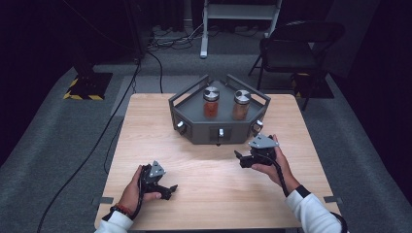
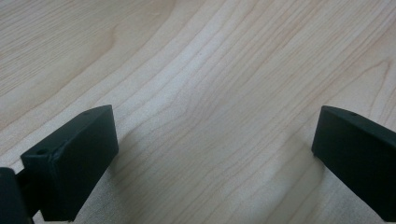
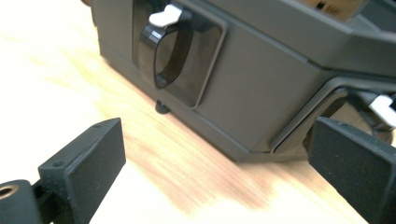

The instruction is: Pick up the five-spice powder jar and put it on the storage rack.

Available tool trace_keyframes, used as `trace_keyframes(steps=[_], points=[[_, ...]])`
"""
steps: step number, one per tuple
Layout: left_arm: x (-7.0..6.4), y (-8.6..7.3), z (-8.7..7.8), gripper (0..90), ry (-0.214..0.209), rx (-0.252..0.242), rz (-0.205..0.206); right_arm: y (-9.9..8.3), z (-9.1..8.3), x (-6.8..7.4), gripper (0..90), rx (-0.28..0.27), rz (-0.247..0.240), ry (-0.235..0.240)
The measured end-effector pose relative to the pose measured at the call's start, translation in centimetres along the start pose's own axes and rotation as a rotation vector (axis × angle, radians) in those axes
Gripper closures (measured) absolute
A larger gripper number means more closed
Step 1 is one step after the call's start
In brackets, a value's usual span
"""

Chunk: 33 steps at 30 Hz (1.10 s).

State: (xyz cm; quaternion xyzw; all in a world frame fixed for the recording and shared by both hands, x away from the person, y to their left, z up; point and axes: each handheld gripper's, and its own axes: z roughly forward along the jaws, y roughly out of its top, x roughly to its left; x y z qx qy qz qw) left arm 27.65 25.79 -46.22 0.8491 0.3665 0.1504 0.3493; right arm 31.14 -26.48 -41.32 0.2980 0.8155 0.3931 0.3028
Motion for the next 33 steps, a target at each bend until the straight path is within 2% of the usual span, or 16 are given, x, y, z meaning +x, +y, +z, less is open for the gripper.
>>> trace_keyframes(steps=[9,13,20,27,33], points=[[0.0,0.0,0.0,0.1,0.001,0.000,-0.001,-0.9,0.0,0.2,3.7,0.041,-0.019,0.052],[0.0,0.0,0.0,0.1,0.001,0.000,-0.001,-1.3,-0.1,0.3,3.7,0.077,-0.040,0.067],[0.0,0.0,0.0,0.1,0.001,0.000,-0.001,-2.2,-0.8,0.0,3.9,0.104,-0.031,0.078],[0.0,0.0,0.0,0.1,0.001,0.000,-0.001,-3.4,-1.6,-0.3,4.2,0.163,-0.055,0.082],[0.0,0.0,0.0,0.1,0.001,0.000,-0.001,-4.1,-2.4,-0.7,4.3,0.190,-0.046,0.079]])
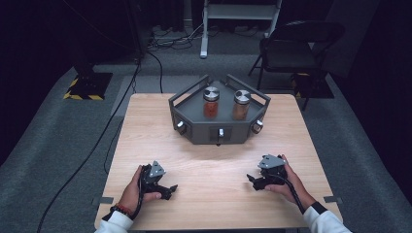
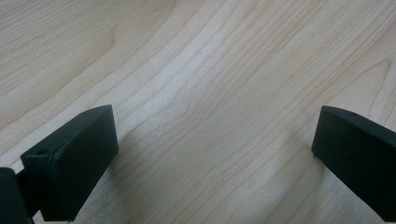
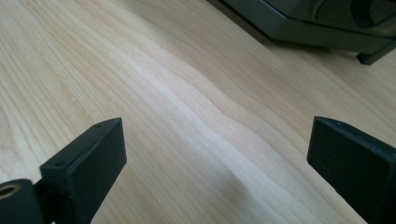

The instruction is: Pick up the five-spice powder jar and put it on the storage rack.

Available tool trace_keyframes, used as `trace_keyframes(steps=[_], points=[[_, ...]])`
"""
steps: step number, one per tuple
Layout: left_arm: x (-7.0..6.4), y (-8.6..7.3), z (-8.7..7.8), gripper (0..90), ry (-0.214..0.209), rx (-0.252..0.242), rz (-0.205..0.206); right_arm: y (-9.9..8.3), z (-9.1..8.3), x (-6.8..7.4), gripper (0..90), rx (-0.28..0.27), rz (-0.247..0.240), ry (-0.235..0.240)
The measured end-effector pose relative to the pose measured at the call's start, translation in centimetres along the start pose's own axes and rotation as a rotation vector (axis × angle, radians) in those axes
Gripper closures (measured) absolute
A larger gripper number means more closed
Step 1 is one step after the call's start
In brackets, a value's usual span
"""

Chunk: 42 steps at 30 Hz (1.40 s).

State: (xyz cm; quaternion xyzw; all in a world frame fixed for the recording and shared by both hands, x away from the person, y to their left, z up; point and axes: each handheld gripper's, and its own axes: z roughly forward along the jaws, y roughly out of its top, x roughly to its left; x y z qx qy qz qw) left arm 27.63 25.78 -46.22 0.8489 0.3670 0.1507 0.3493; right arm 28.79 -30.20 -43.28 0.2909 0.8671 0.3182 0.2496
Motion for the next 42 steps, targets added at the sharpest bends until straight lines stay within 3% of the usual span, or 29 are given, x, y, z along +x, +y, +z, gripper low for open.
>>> trace_keyframes(steps=[22,31,35,42], points=[[0.0,0.0,0.0,0.1,0.000,0.000,0.000,-1.8,-0.9,-1.5,4.4,0.078,0.028,0.066],[0.0,0.0,0.0,0.1,0.001,0.000,-0.001,-2.6,-1.0,-2.6,2.7,0.077,0.084,0.110],[0.0,0.0,0.0,0.1,0.001,0.000,-0.001,-3.3,-0.9,-3.6,0.1,0.080,0.135,0.159],[0.0,0.0,0.0,0.1,0.002,0.000,-0.001,-4.0,-1.0,-3.7,0.0,0.058,0.138,0.171]])
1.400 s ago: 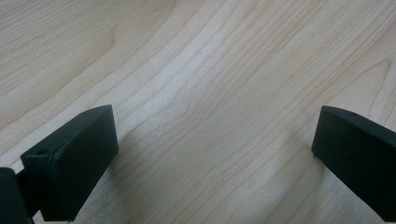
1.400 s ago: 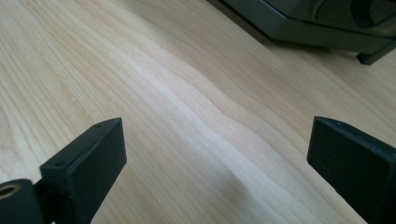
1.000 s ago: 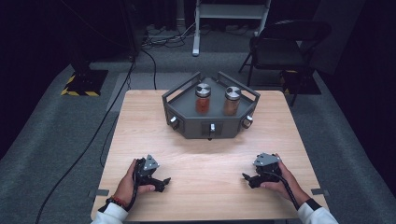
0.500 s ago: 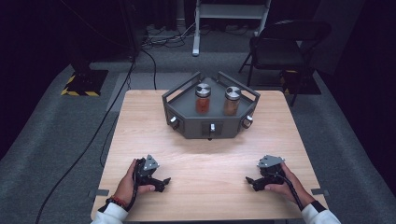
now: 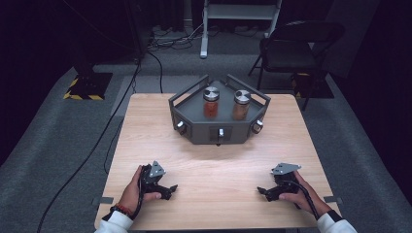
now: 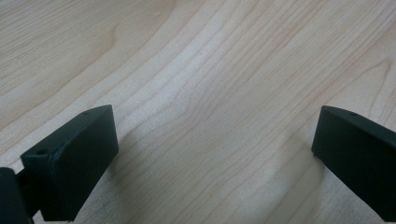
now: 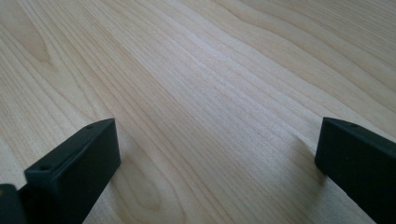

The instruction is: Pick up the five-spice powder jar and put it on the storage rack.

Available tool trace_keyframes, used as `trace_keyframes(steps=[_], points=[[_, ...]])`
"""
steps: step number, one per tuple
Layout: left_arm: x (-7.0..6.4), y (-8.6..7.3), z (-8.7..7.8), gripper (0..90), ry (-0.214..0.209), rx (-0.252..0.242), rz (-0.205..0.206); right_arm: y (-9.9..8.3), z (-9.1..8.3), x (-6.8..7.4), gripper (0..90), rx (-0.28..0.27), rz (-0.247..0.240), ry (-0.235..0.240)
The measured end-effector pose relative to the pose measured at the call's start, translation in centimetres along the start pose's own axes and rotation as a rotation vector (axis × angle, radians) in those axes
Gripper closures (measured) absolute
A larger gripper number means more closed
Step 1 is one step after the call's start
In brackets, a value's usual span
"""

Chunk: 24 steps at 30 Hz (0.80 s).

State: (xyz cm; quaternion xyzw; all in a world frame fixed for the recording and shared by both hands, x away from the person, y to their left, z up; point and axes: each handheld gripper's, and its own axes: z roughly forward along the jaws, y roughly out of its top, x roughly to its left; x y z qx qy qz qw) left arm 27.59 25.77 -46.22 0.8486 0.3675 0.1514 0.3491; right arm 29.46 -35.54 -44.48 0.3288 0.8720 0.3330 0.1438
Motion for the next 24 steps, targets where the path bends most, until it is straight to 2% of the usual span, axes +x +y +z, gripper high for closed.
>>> trace_keyframes(steps=[7,24], points=[[0.00,-0.01,0.00,0.1,0.000,0.000,0.000,-1.16,0.04,-0.32,0.0,-0.046,-0.012,0.013],[0.12,0.07,0.07,0.1,-0.004,0.000,0.001,-1.28,0.01,-0.44,0.0,-0.049,-0.017,0.016]])
